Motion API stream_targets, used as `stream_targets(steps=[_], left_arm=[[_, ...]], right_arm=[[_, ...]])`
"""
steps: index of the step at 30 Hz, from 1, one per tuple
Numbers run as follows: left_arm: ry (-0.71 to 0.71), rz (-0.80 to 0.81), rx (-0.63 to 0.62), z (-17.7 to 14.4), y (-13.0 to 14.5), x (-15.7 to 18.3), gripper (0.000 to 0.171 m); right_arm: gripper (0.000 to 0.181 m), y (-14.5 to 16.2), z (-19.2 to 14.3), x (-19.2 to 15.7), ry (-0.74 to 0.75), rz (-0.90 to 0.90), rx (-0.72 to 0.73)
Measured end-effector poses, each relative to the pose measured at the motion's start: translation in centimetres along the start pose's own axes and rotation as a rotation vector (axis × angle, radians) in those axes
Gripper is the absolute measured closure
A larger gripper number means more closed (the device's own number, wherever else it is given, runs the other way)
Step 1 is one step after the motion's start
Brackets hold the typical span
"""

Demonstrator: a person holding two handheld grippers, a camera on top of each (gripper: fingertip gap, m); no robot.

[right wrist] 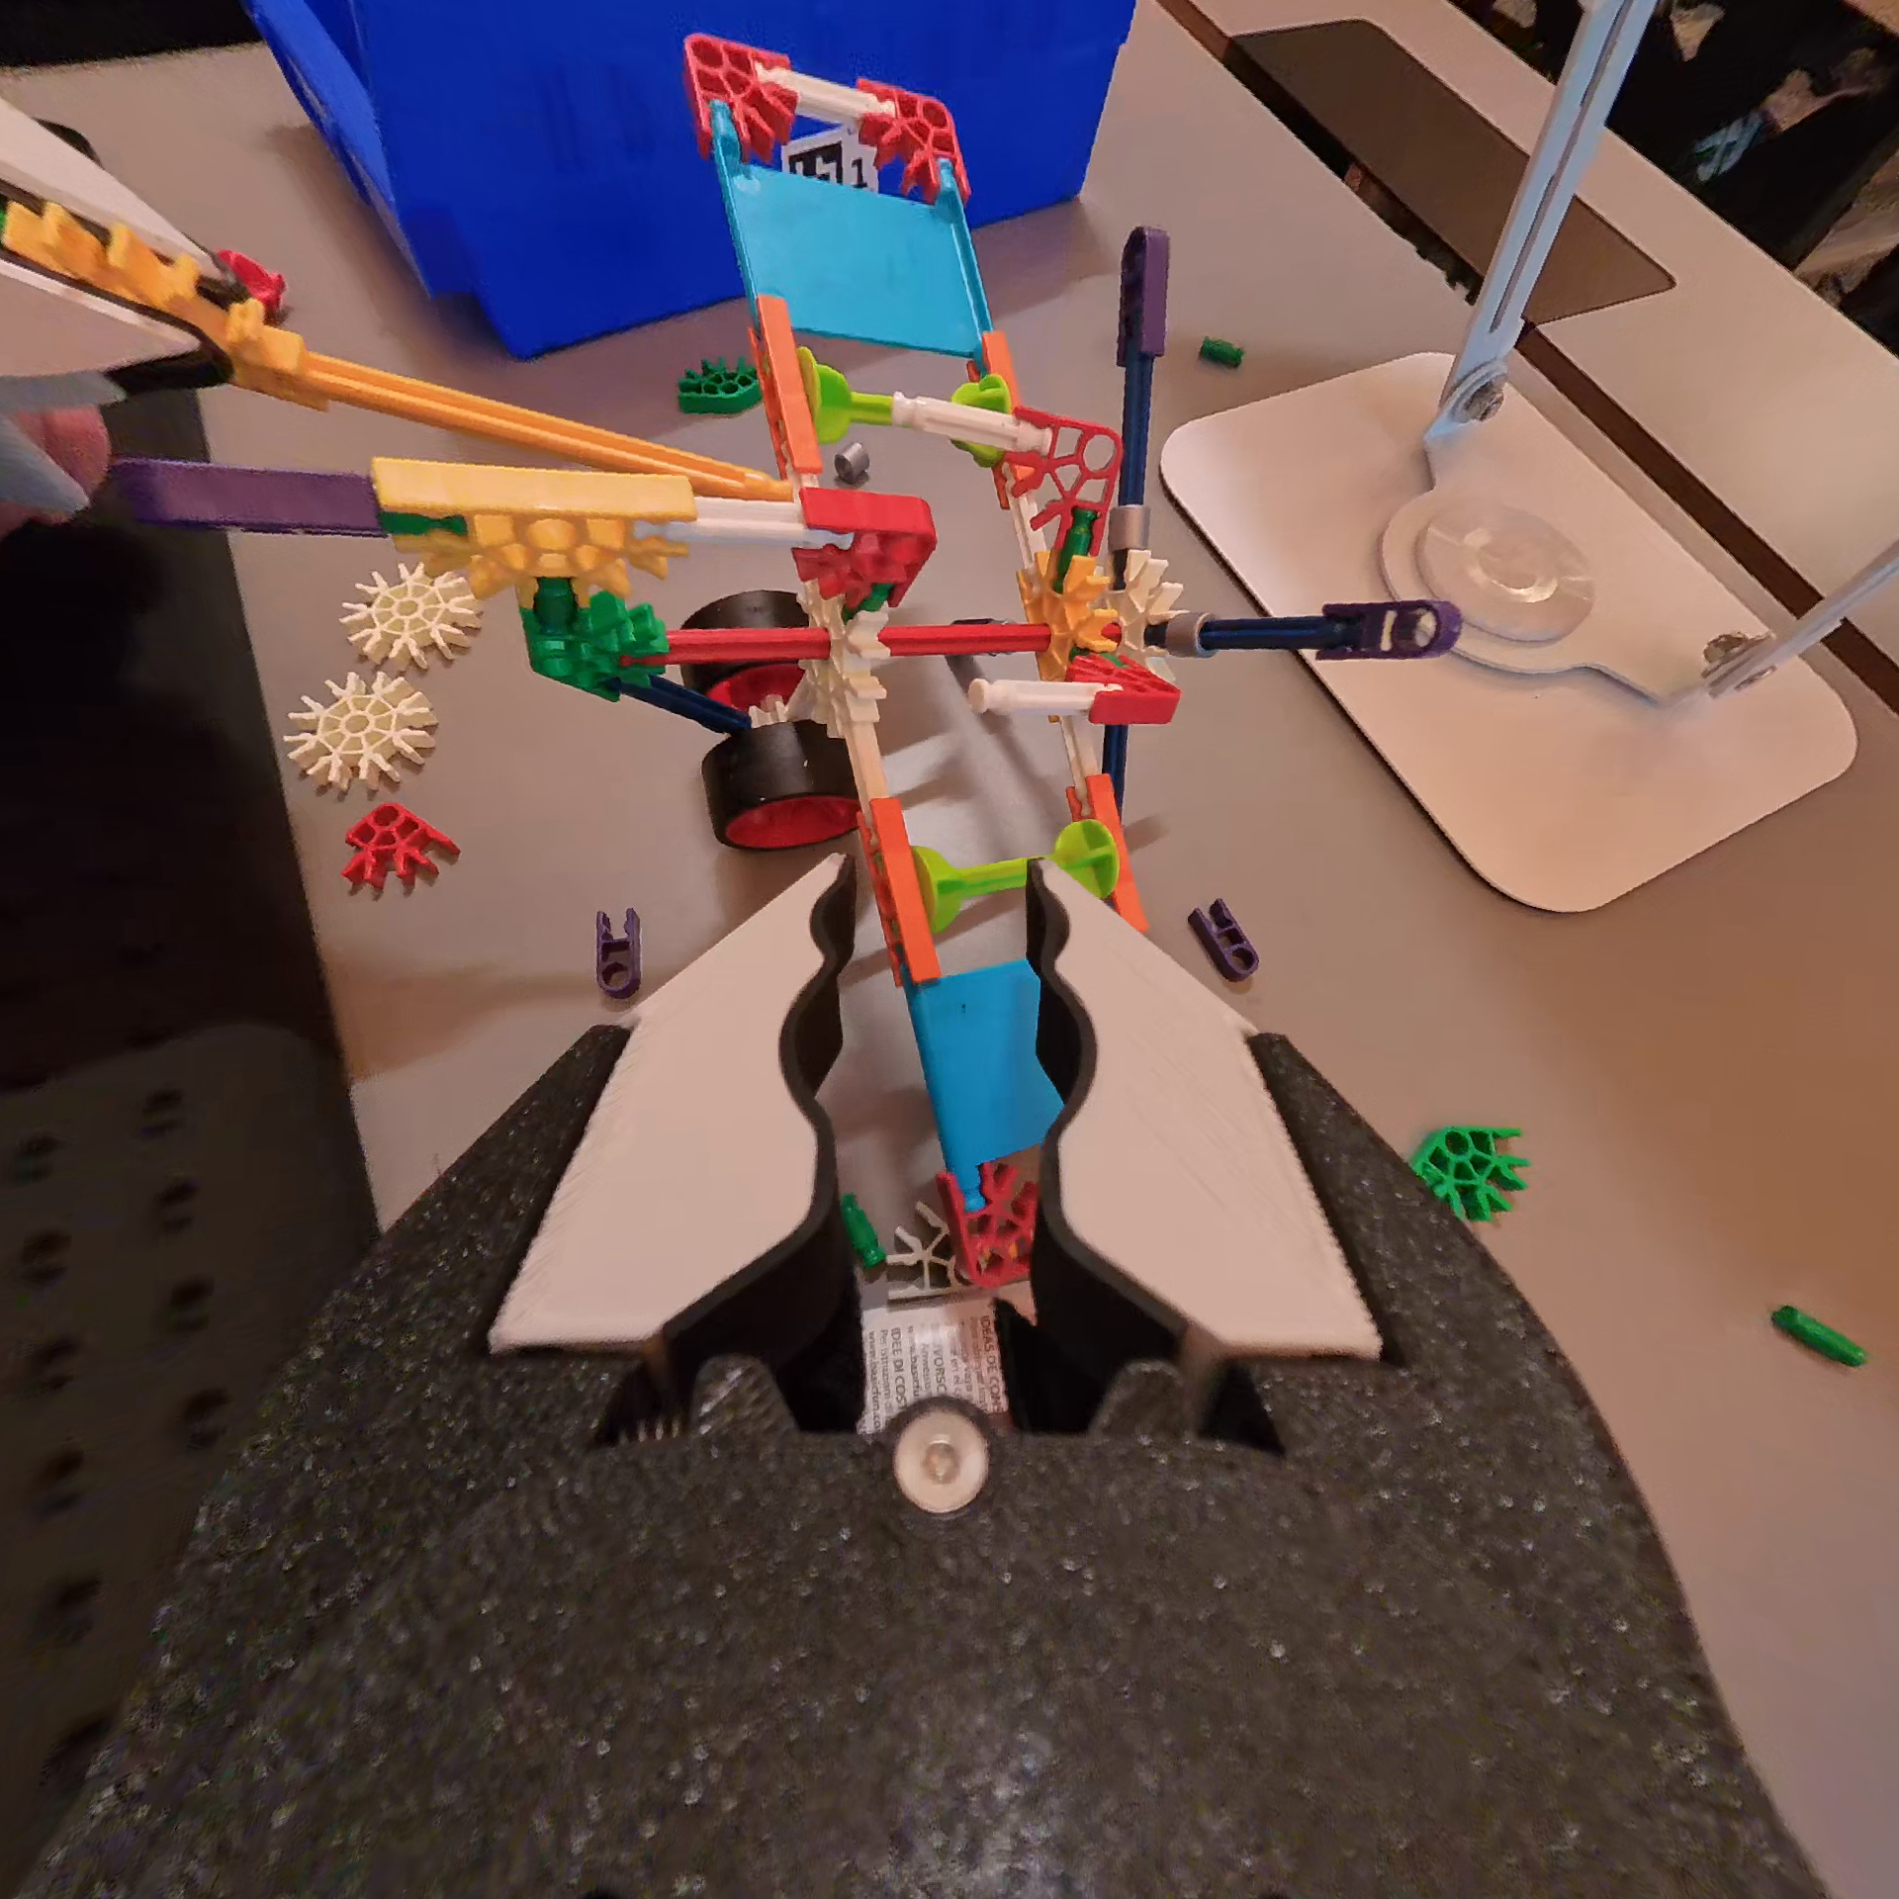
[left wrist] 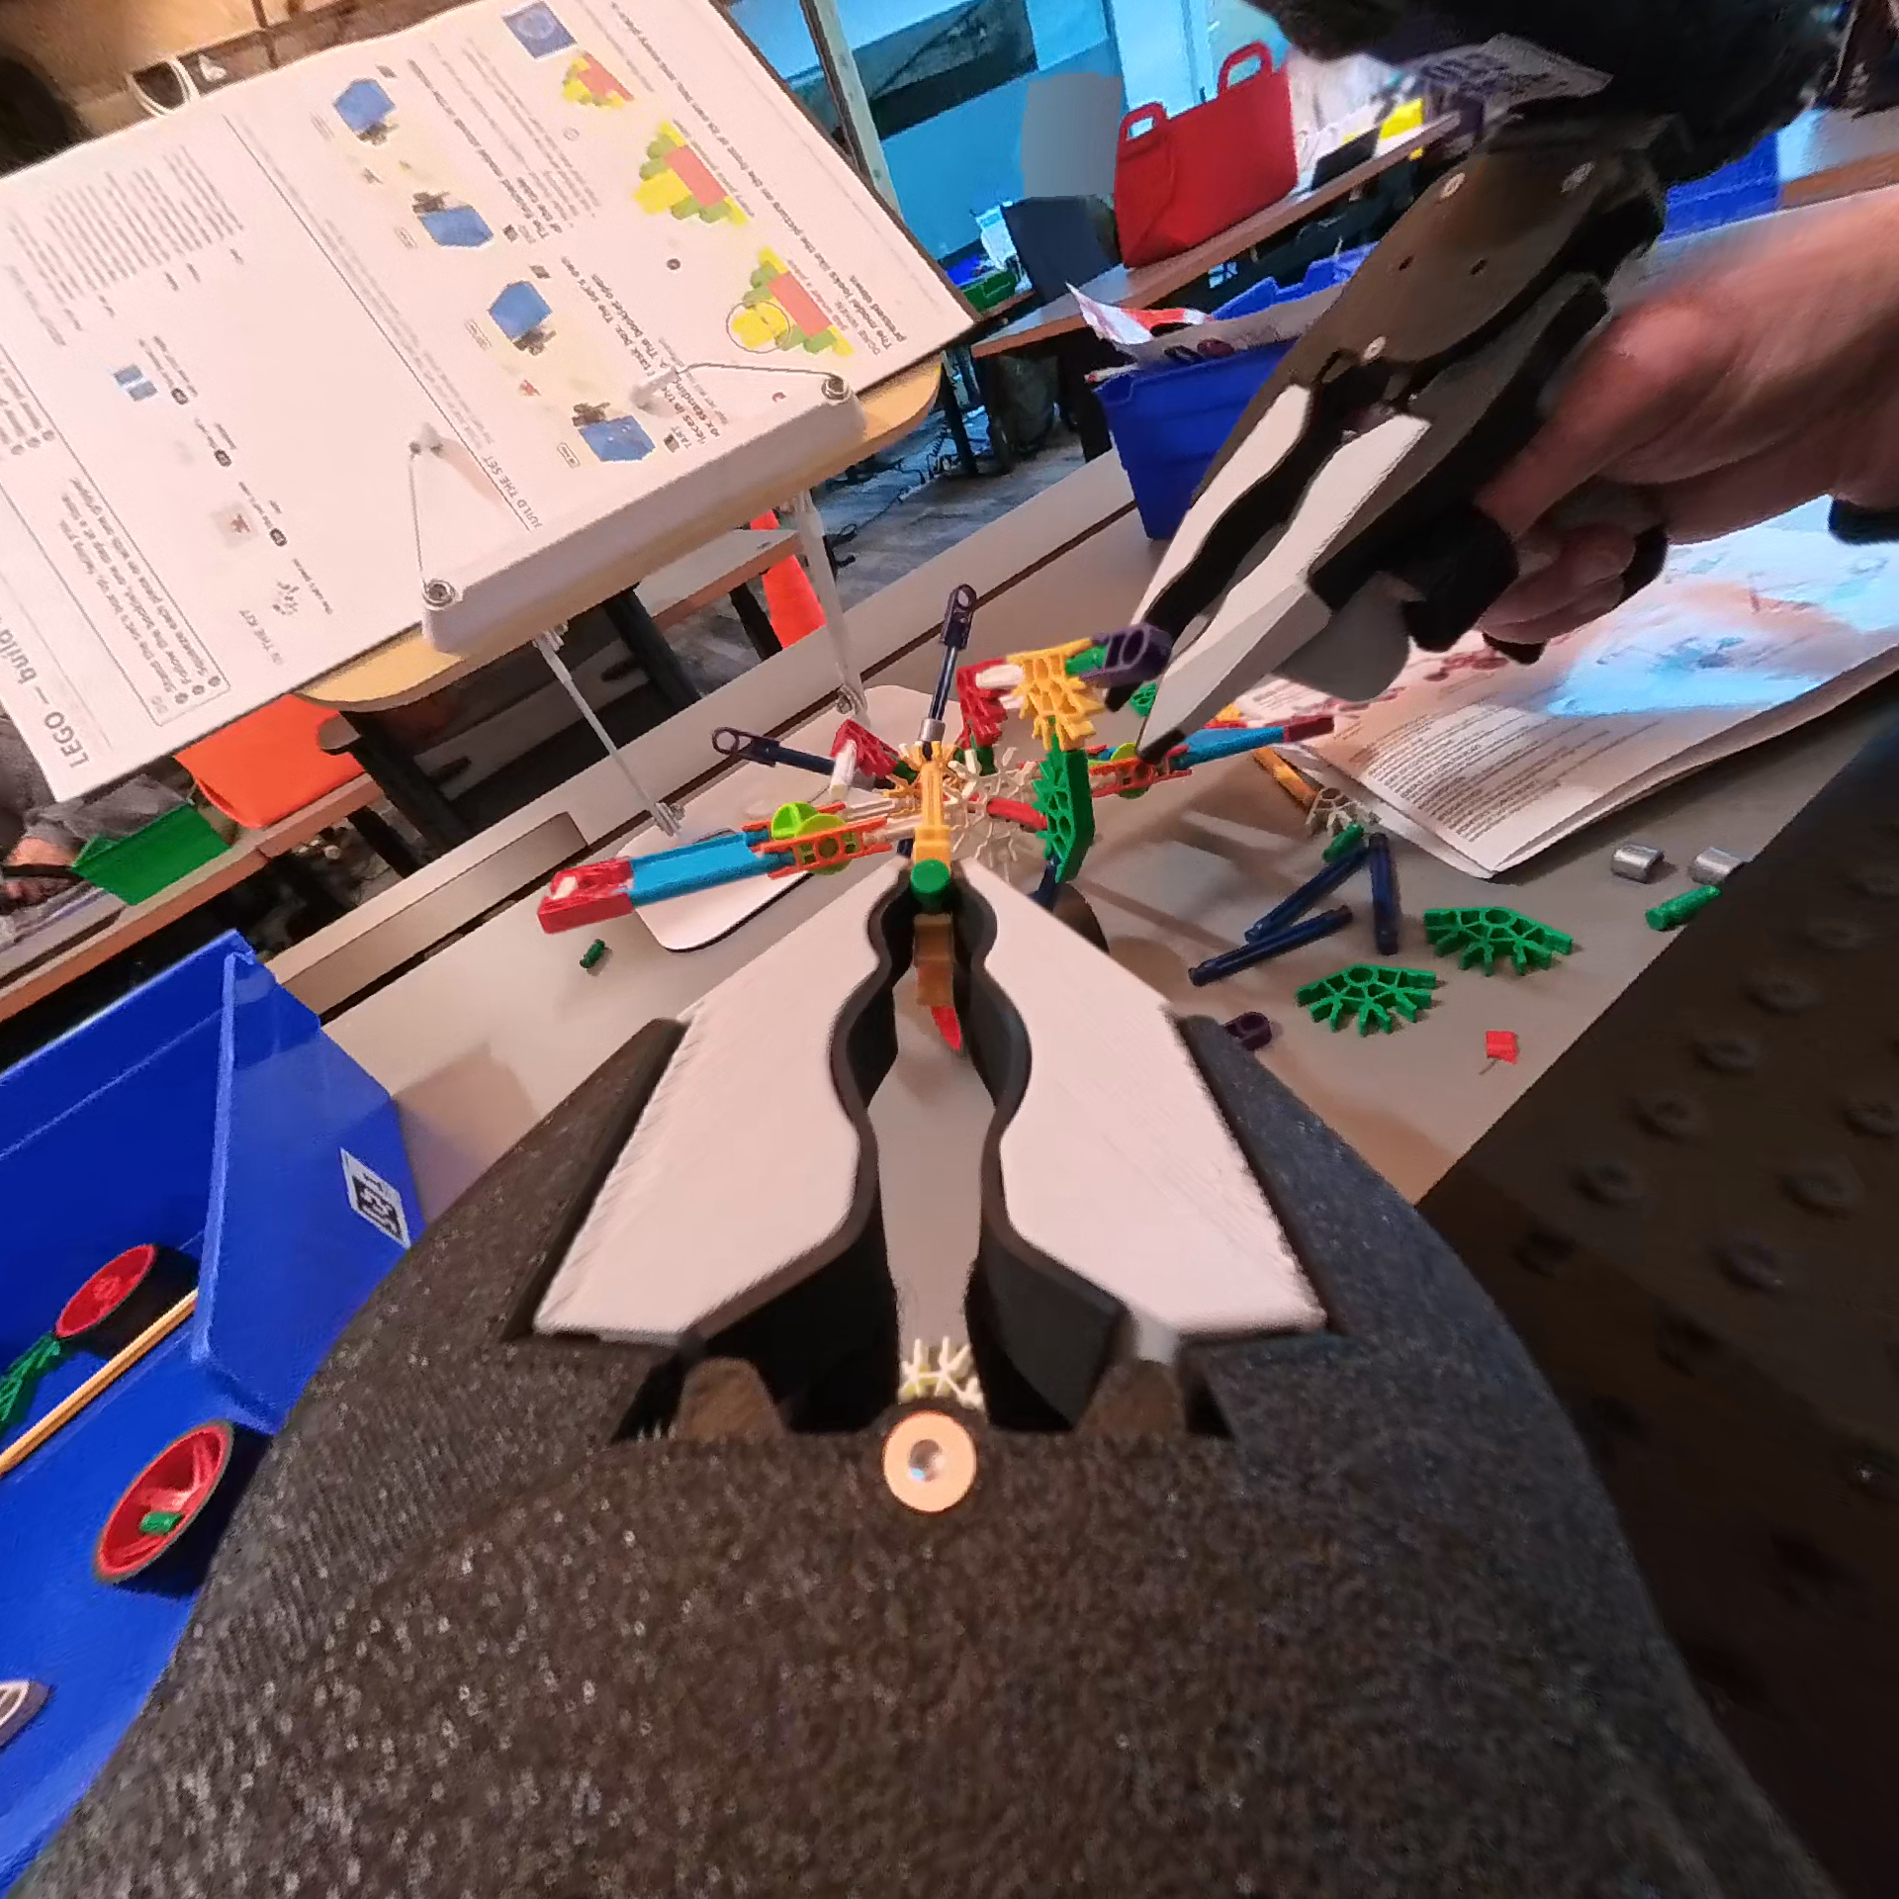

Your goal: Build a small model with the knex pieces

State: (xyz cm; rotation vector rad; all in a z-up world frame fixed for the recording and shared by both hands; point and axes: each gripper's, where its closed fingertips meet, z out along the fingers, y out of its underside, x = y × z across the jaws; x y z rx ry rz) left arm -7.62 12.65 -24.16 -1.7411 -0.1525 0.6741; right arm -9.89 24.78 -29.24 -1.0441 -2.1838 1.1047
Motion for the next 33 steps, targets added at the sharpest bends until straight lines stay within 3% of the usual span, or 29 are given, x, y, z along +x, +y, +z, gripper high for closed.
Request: stream_targets(steps=[15, 18, 26, 33], left_arm=[[-0.005, -0.008, -0.066, 1.0, 1.2, 0.2, 0.166], [-0.006, -0.006, -0.079, 1.1, 1.4, 0.1, 0.166], [0.002, 0.0, -0.076, 1.2, 1.3, 0.3, 0.166], [0.005, 0.024, -0.073, 1.4, 1.0, 0.7, 0.166]], right_arm=[[0.148, -0.2, -0.1, -0.1, 0.005, 0.003, 0.011], [0.148, -0.8, -1.8, 1.1, 0.034, 0.027, 0.052], [0.148, -1.8, -10.8, 8.2, 0.204, 0.21, 0.263], [0.148, -0.5, -10.8, 9.1, 0.217, 0.205, 0.233]])
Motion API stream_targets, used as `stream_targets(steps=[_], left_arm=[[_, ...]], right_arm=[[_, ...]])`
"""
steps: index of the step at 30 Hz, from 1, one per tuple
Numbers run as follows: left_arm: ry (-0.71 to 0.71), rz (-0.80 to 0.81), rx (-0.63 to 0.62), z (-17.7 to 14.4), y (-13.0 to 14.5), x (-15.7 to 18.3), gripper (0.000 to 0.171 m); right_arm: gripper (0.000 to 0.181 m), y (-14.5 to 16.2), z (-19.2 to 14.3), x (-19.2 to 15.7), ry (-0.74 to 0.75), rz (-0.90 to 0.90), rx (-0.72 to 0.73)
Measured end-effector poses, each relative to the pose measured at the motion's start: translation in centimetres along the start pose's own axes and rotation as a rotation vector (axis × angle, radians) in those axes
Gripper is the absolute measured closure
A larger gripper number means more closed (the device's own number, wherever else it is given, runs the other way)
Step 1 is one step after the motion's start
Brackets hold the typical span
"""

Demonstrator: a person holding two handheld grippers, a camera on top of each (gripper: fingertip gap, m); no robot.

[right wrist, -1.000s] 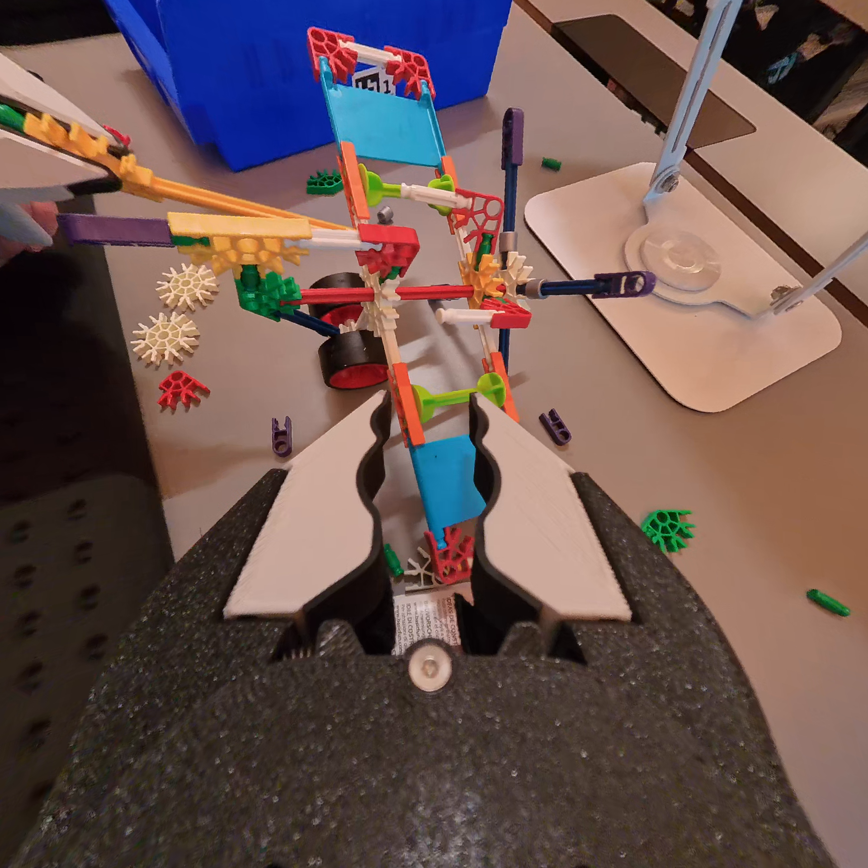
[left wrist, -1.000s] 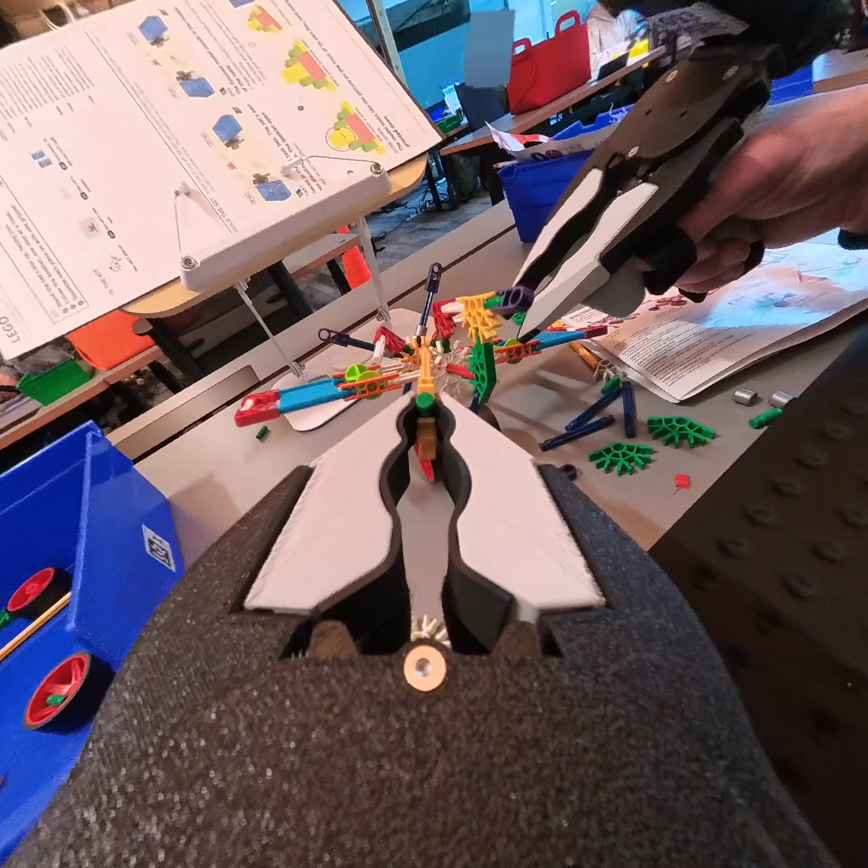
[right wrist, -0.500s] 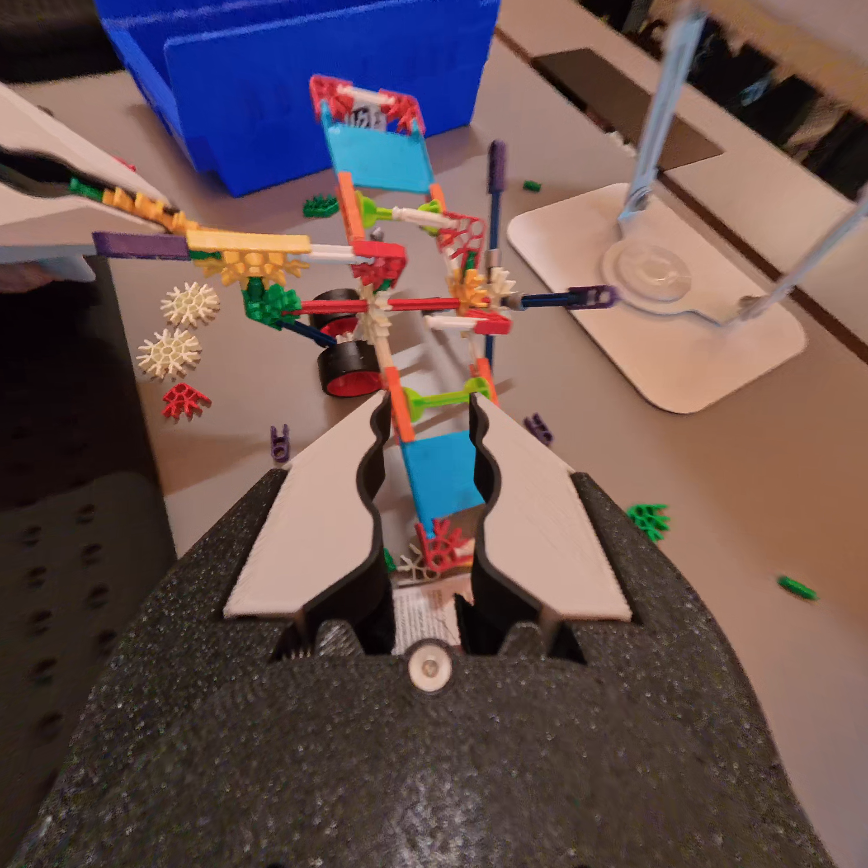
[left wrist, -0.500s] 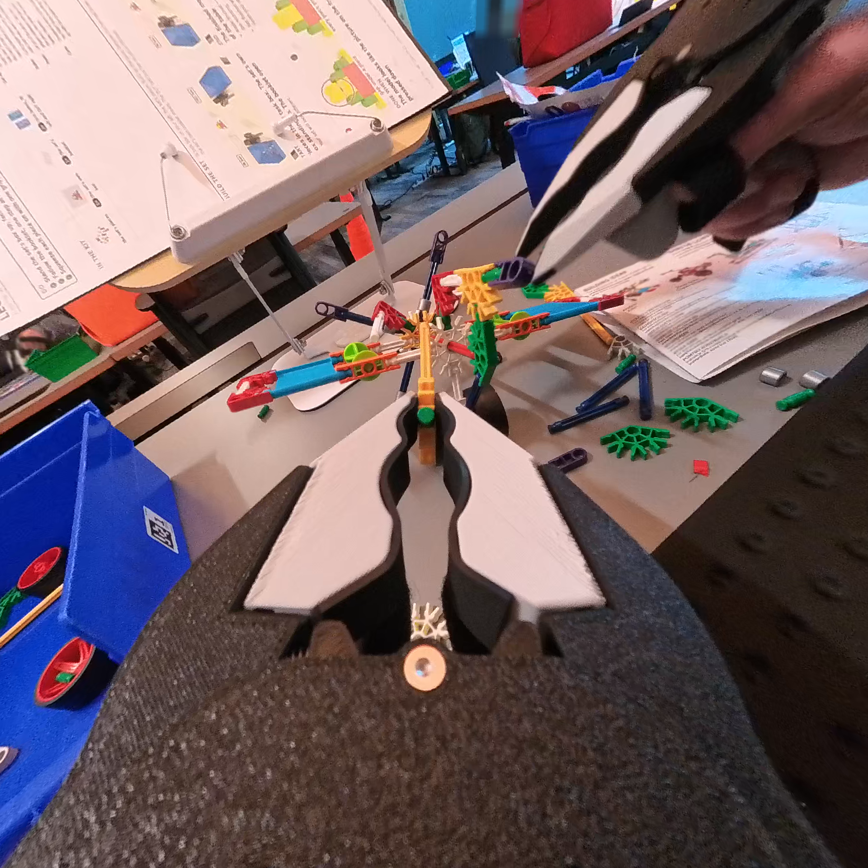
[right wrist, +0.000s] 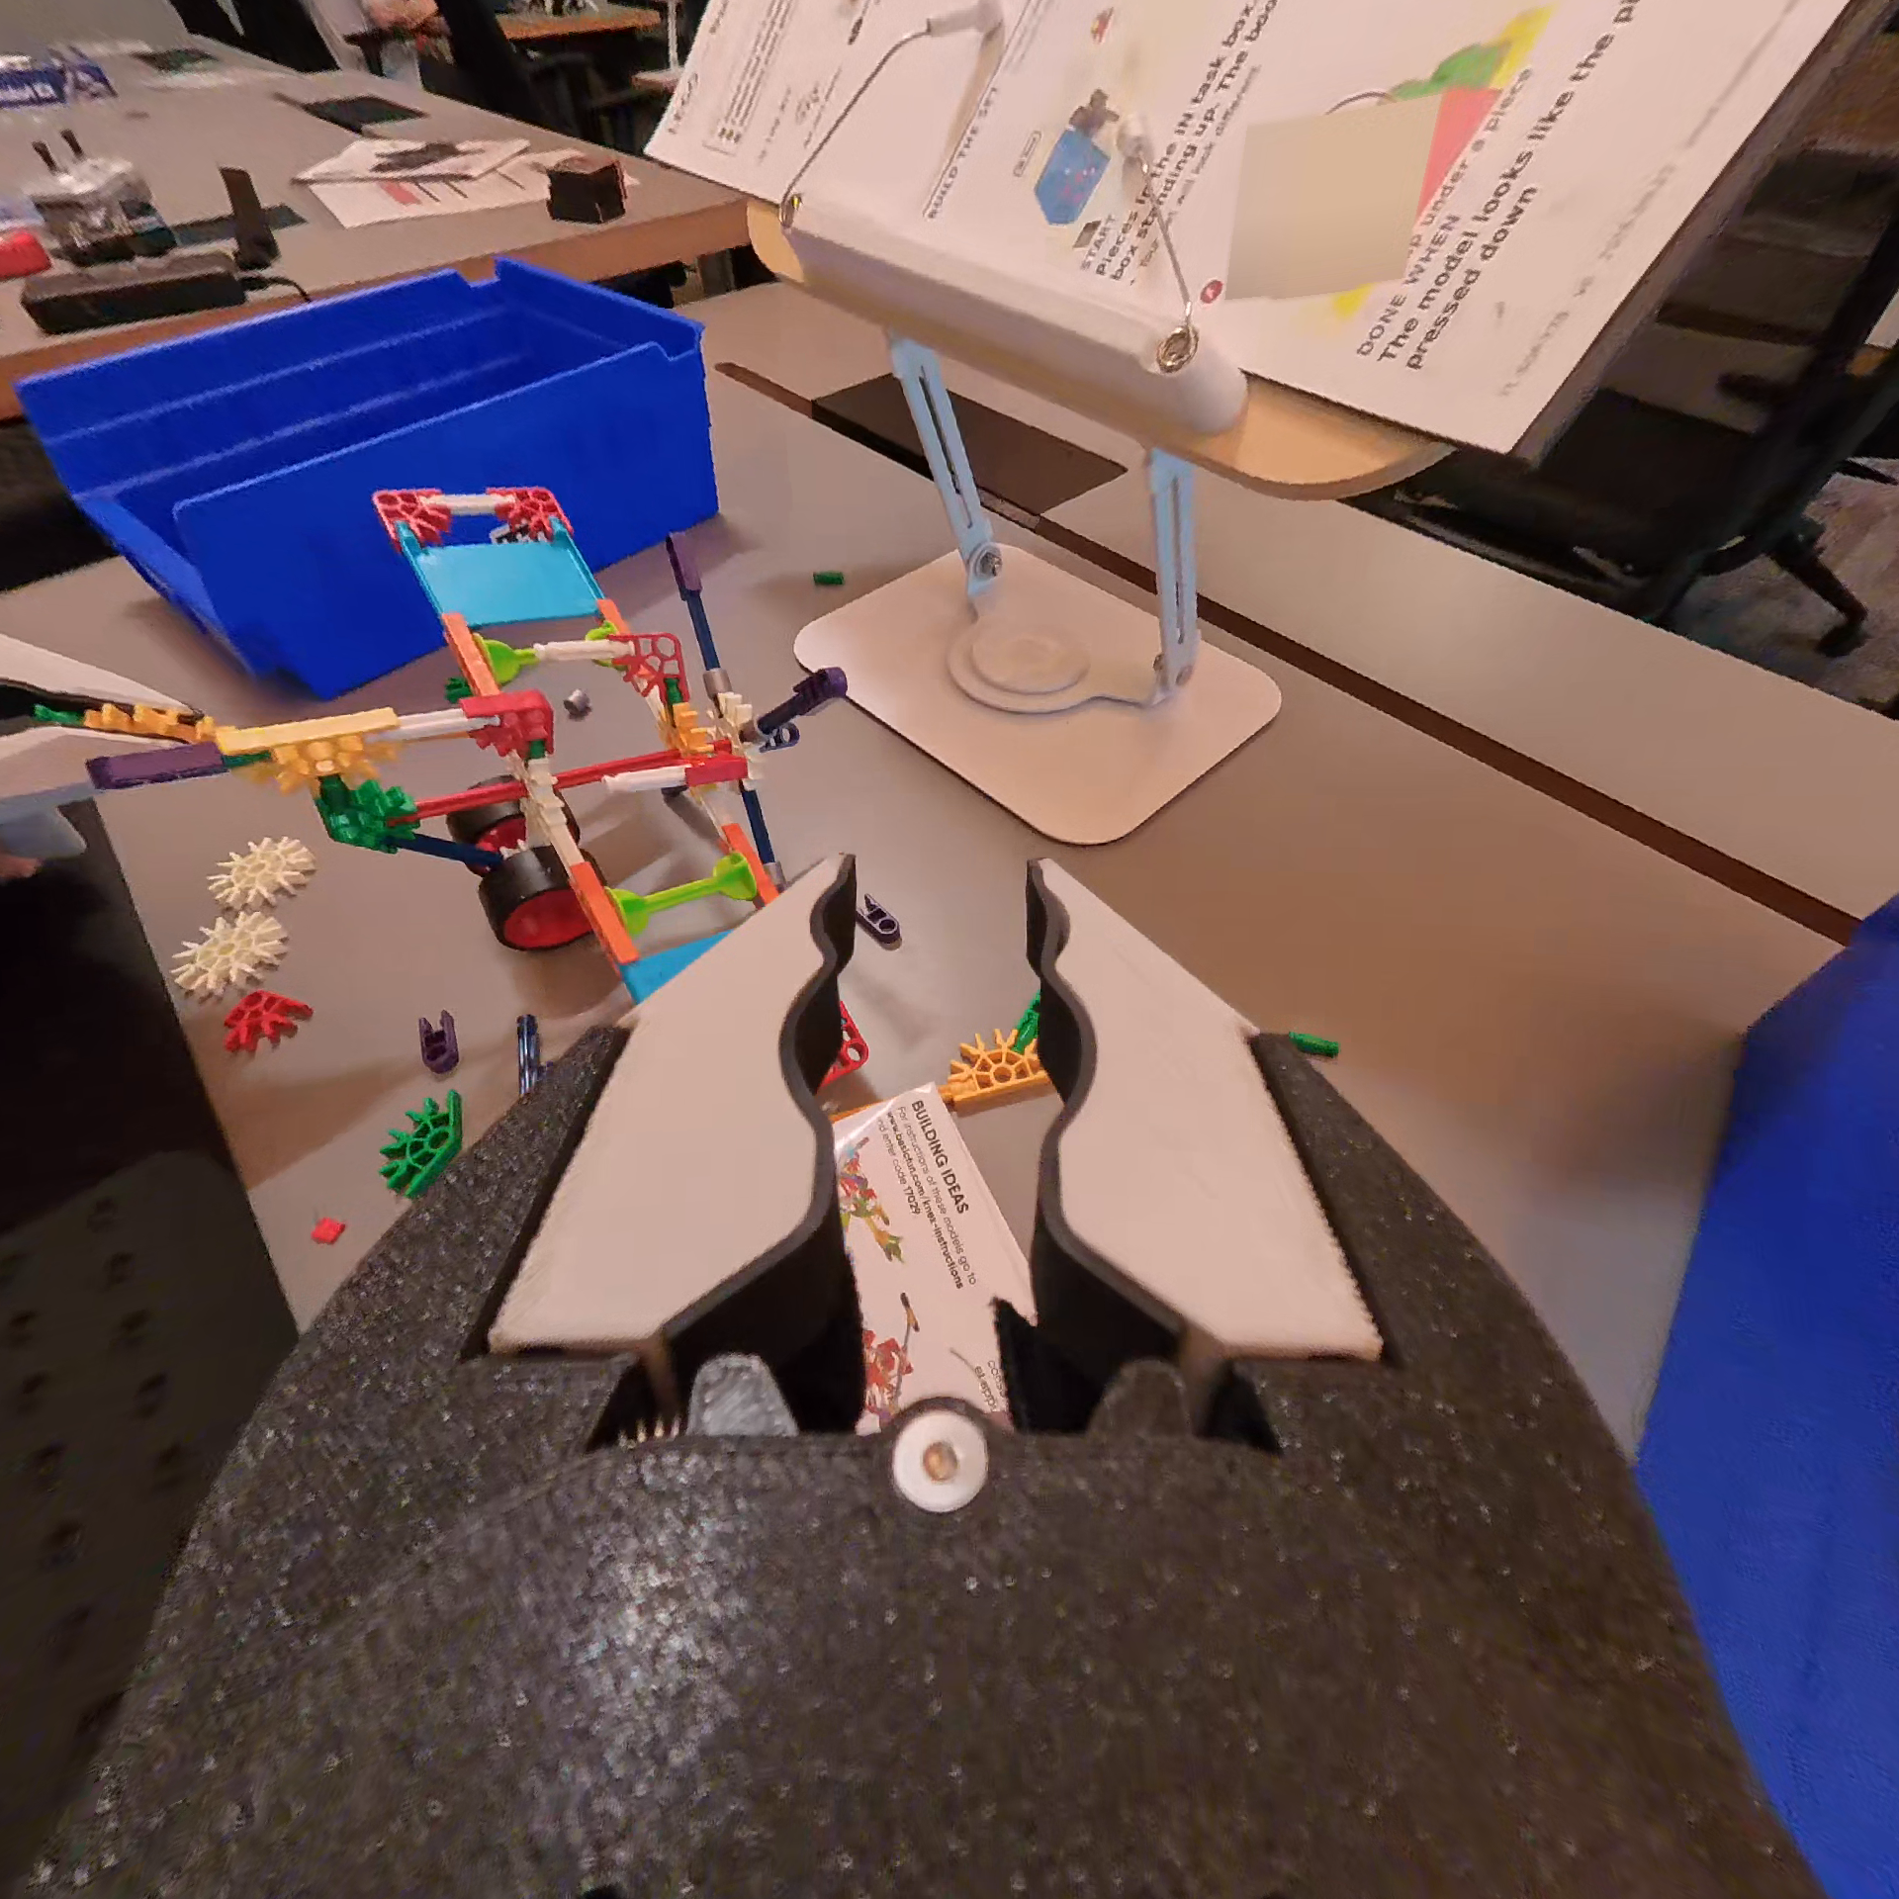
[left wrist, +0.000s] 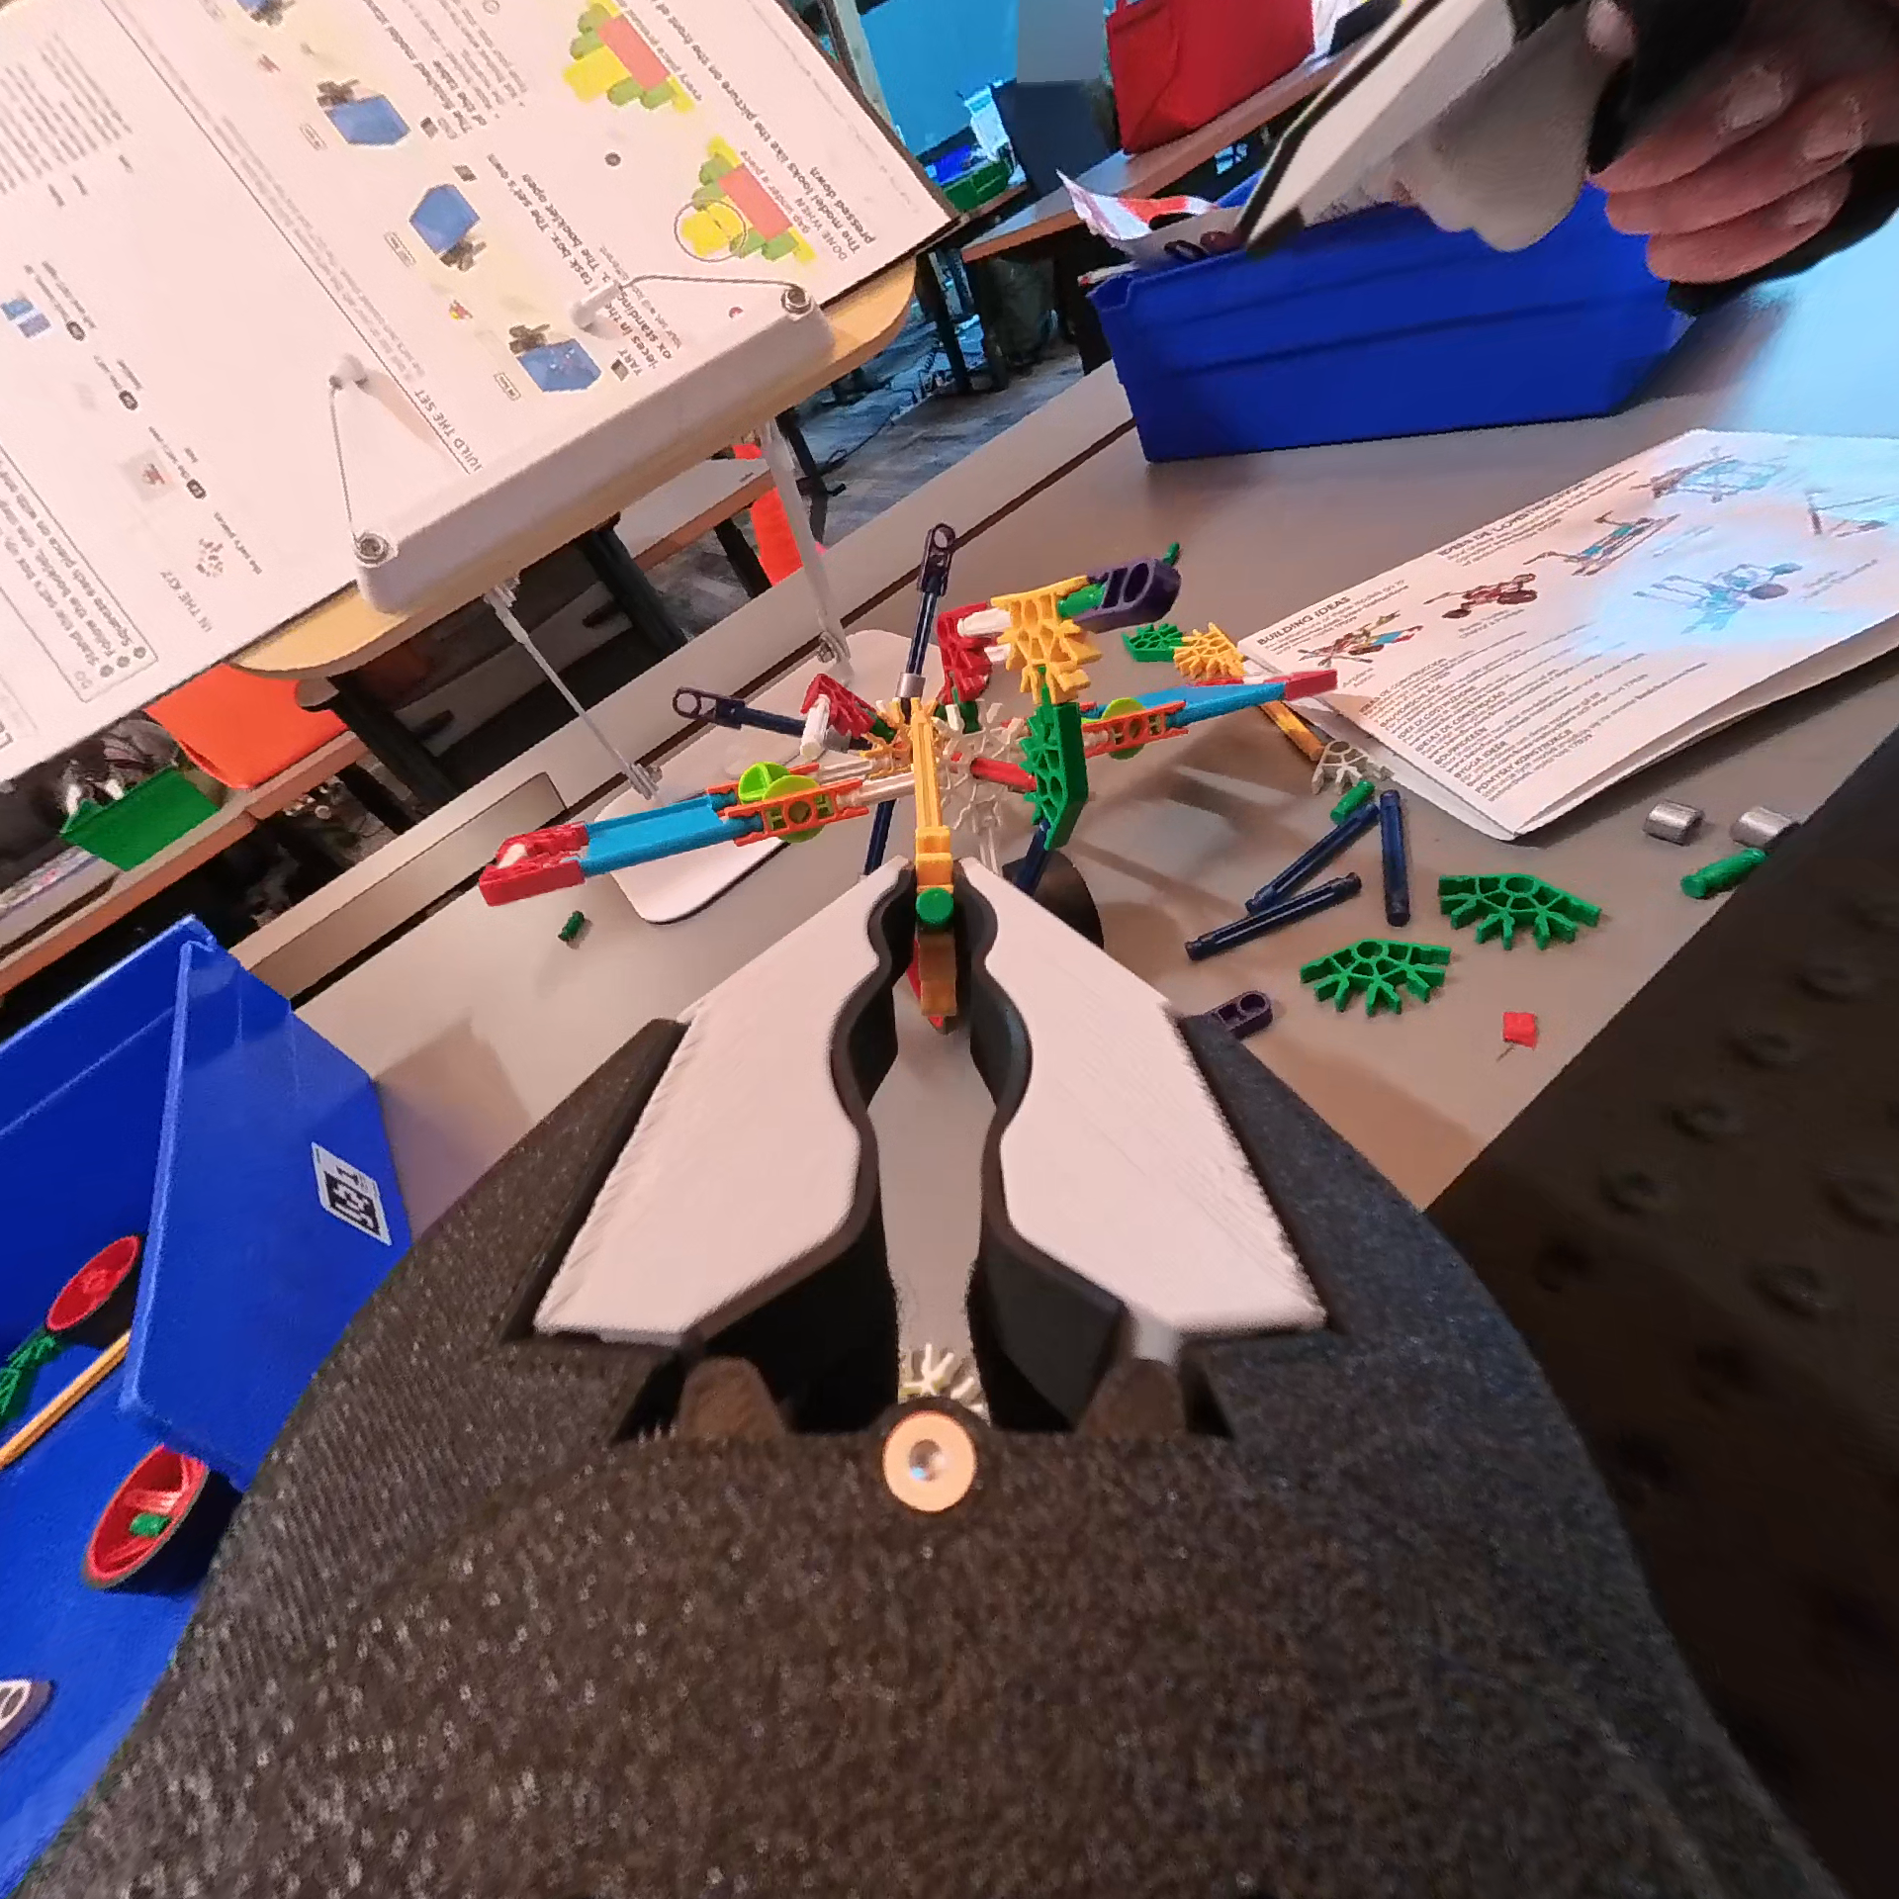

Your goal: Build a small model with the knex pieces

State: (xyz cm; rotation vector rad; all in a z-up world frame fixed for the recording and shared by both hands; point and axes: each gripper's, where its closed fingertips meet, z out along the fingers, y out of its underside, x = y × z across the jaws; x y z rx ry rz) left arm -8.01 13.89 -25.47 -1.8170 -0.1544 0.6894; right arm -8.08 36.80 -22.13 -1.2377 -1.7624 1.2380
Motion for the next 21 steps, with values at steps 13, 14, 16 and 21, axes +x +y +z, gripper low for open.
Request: stream_targets(steps=[13, 14, 16, 21], left_arm=[[0.013, 0.049, -0.008, 0.3, -0.3, 0.6, 0.166], [0.012, 0.052, -0.009, 0.3, -0.3, 0.5, 0.166], [0.015, 0.052, -0.009, 0.3, -0.3, 0.6, 0.166], [0.015, 0.064, -0.012, 0.4, -0.4, 0.6, 0.166]], right_arm=[[0.148, 0.4, 2.3, -1.5, -0.051, -0.066, -0.05], [0.148, 0.4, 2.4, -1.6, -0.054, -0.068, -0.052], [0.148, 0.4, 2.6, -1.7, -0.059, -0.07, -0.053], [0.148, 0.5, 2.8, -2.1, -0.072, -0.075, -0.06]])
